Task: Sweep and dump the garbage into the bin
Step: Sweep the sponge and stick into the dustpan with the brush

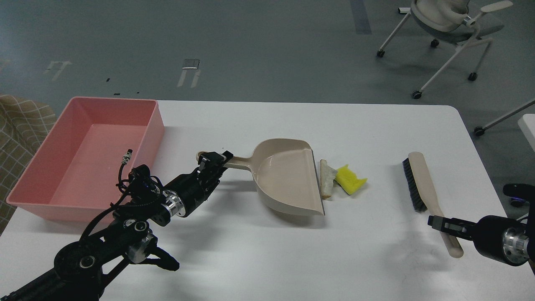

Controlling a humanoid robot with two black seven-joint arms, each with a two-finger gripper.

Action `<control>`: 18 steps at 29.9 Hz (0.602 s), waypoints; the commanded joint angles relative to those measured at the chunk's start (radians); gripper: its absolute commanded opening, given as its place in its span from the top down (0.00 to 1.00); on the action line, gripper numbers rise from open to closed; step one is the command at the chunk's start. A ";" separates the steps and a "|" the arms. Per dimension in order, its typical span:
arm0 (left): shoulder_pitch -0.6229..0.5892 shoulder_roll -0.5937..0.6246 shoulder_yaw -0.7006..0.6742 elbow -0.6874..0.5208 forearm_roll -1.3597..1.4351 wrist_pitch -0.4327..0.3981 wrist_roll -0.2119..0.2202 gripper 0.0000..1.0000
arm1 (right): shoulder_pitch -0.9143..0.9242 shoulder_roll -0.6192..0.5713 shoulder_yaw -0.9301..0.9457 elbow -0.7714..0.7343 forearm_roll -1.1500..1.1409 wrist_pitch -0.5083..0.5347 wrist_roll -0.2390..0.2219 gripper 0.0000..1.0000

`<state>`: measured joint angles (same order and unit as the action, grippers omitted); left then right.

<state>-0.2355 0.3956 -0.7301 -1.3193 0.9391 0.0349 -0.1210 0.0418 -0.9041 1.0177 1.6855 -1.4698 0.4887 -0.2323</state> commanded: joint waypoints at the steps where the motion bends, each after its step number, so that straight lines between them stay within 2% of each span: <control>1: 0.002 -0.003 0.003 0.000 0.001 0.014 0.000 0.96 | 0.010 0.030 -0.001 0.003 -0.001 0.000 -0.009 1.00; 7: 0.004 -0.006 0.005 0.000 0.001 0.016 0.000 0.96 | 0.056 0.100 -0.038 0.003 0.000 0.000 -0.012 1.00; 12: 0.007 -0.021 0.014 0.000 0.023 0.016 0.003 0.96 | 0.124 0.126 -0.154 0.005 -0.001 0.000 -0.013 1.00; 18: 0.008 -0.021 0.015 0.002 0.027 0.016 0.001 0.96 | 0.135 0.191 -0.168 0.006 -0.001 0.000 -0.035 1.00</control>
<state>-0.2278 0.3744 -0.7164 -1.3193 0.9653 0.0508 -0.1195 0.1686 -0.7469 0.8534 1.6911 -1.4707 0.4883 -0.2585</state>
